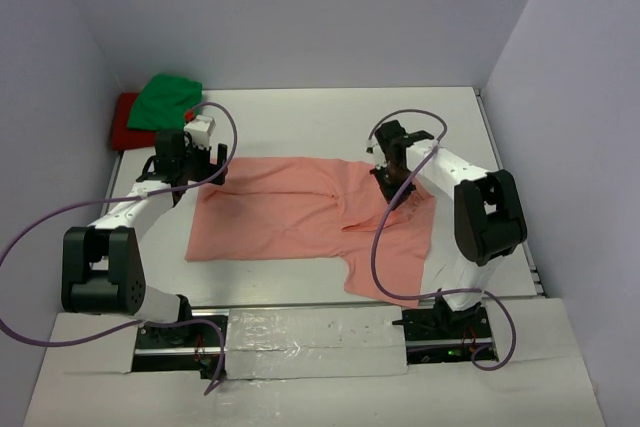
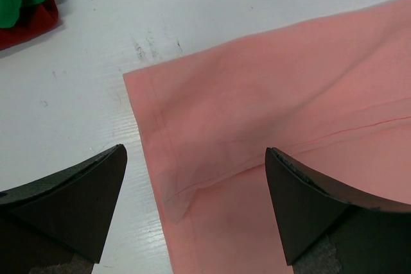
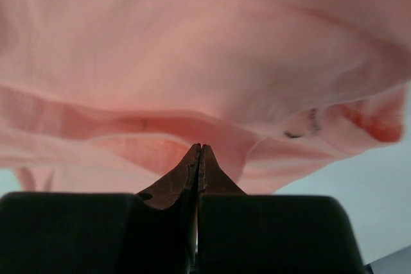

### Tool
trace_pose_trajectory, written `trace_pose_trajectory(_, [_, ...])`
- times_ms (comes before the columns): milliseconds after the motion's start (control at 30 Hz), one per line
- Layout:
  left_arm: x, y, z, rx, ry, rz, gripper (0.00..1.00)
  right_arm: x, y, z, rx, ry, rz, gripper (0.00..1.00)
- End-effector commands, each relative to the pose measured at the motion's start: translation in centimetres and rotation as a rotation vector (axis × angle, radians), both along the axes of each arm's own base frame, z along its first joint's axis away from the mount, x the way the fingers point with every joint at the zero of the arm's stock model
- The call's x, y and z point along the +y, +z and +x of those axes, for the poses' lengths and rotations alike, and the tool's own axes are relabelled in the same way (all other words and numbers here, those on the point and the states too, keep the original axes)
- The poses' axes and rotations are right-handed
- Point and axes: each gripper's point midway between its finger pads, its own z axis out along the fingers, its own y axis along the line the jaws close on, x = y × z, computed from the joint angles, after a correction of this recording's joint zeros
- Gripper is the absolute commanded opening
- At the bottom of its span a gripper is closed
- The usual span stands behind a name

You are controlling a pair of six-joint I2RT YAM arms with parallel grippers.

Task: Fold and stack the t-shirts
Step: Fold the tshirt

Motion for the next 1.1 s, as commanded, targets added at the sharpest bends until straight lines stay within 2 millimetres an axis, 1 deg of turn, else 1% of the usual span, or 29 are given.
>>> trace_pose_trajectory(0, [-0.4, 2.5, 0.3, -0.06, -0.023, -0.019, 0.98, 1.6, 0.6, -3.8, 0.137, 0.073, 0.115, 0.0])
trace_pose_trajectory(33, [-0.5, 2.5, 0.3, -0.06, -0.025, -0.021, 0.98, 1.5, 0.2, -5.6, 0.225, 0.105, 0.121, 0.0])
trace_pose_trajectory(100, [-0.5, 2.7, 0.2, -0.064, -0.028, -0.023, 0.98, 2.1, 0.1, -8.1, 0.331, 0.163, 0.184, 0.0])
trace_pose_trajectory(133, [-0.5, 2.9, 0.2, -0.069, -0.028, -0.023, 0.98, 2.0, -0.1, -9.1, 0.369, 0.174, 0.192, 0.0])
trace_pose_trajectory(167, [-0.6, 3.0, 0.1, -0.07, -0.032, -0.025, 0.98, 2.0, -0.1, -9.5, 0.38, 0.198, 0.201, 0.0])
trace_pose_trajectory(233, [-0.7, 3.1, -0.2, -0.072, -0.035, -0.026, 0.98, 1.3, -0.1, -10.0, 0.375, 0.223, 0.17, 0.0])
trace_pose_trajectory(300, [-0.5, 2.9, -0.4, -0.07, -0.033, -0.021, 0.98, 1.5, 0.8, -10.8, 0.399, 0.264, 0.196, 0.0])
trace_pose_trajectory(333, [-0.6, 3.0, -0.5, -0.071, -0.036, -0.022, 0.98, 2.0, 1.8, -11.9, 0.445, 0.324, 0.25, 0.0])
trace_pose_trajectory(367, [-0.6, 3.0, -0.6, -0.069, -0.038, -0.021, 0.98, 2.2, 2.4, -12.2, 0.453, 0.355, 0.272, 0.0])
trace_pose_trajectory(400, [-0.7, 3.0, -0.6, -0.069, -0.041, -0.022, 0.98, 2.3, 2.8, -12.1, 0.443, 0.375, 0.281, 0.0])
trace_pose_trajectory(433, [-0.7, 3.2, -0.7, -0.073, -0.045, -0.023, 0.98, 2.6, 3.5, -10.7, 0.367, 0.385, 0.284, 0.0])
trace_pose_trajectory(467, [-0.7, 3.4, -0.6, -0.079, -0.046, -0.027, 0.98, 2.2, 3.7, -9.6, 0.309, 0.385, 0.249, 0.0])
trace_pose_trajectory(500, [-0.7, 3.6, -0.6, -0.085, -0.045, -0.028, 0.98, 2.8, 4.1, -6.8, 0.177, 0.371, 0.239, 0.0])
trace_pose_trajectory(533, [-0.8, 3.8, -0.6, -0.092, -0.048, -0.029, 0.98, 2.8, 5.3, -5.1, 0.059, 0.36, 0.222, 0.0])
trace_pose_trajectory(567, [-0.8, 3.9, -0.6, -0.103, -0.048, -0.03, 0.98, 1.9, 5.5, -3.2, -0.04, 0.294, 0.147, 0.0])
trace_pose_trajectory(600, [-0.8, 4.3, -0.4, -0.12, -0.044, -0.029, 0.98, 2.1, 7.0, 0.2, -0.213, 0.26, 0.14, 0.0])
trace_pose_trajectory(633, [-0.7, 4.1, -0.5, -0.118, -0.04, -0.029, 0.98, 1.8, 7.5, 1.6, -0.281, 0.233, 0.12, 0.0])
trace_pose_trajectory(667, [-0.6, 4.4, -0.2, -0.144, -0.035, -0.028, 0.98, 0.7, 7.8, 3.4, -0.358, 0.165, 0.052, 0.0])
trace_pose_trajectory(700, [-0.5, 4.7, 0.2, -0.164, -0.028, -0.025, 0.98, 0.6, 8.5, 5.6, -0.454, 0.134, 0.033, 0.0])
trace_pose_trajectory(733, [-0.3, 4.9, 0.4, -0.176, -0.016, -0.022, 0.98, 0.3, 8.1, 6.5, -0.47, 0.114, 0.009, 0.0])
trace_pose_trajectory(767, [-0.1, 4.7, 0.4, -0.176, -0.001, -0.021, 0.98, -0.1, 8.0, 7.5, -0.497, 0.089, -0.017, 0.0])
trace_pose_trajectory(800, [0.0, 4.6, 0.6, -0.183, 0.005, -0.018, 0.98, -0.5, 8.4, 9.1, -0.543, 0.053, -0.045, 0.0])
trace_pose_trajectory(833, [0.1, 4.9, 0.9, -0.206, 0.01, -0.015, 0.98, -0.9, 7.1, 10.0, -0.528, 0.033, -0.066, 0.0])
trace_pose_trajectory(867, [0.2, 4.6, 0.9, -0.205, 0.021, -0.018, 0.98, -1.1, 6.8, 10.8, -0.536, 0.015, -0.074, 0.0])
trace_pose_trajectory(900, [0.2, 4.4, 1.1, -0.208, 0.022, -0.023, 0.98, -0.9, 6.0, 12.0, -0.535, 0.009, -0.073, 0.0])
trace_pose_trajectory(933, [0.1, 4.7, 1.4, -0.233, 0.02, -0.024, 0.98, -1.1, 5.6, 12.7, -0.534, 0.002, -0.078, 0.0])
trace_pose_trajectory(1000, [-0.3, 4.2, 1.6, -0.227, 0.004, -0.04, 0.98, -1.0, 4.4, 14.2, -0.52, 0.005, -0.085, 0.0])
trace_pose_trajectory(1033, [-0.5, 4.0, 1.7, -0.223, -0.002, -0.044, 0.97, -1.1, 4.0, 14.7, -0.517, -0.001, -0.087, 0.0])
trace_pose_trajectory(1067, [-0.6, 4.1, 2.0, -0.22, -0.002, -0.05, 0.97, -1.2, 4.3, 15.6, -0.526, -0.009, -0.081, 0.0])
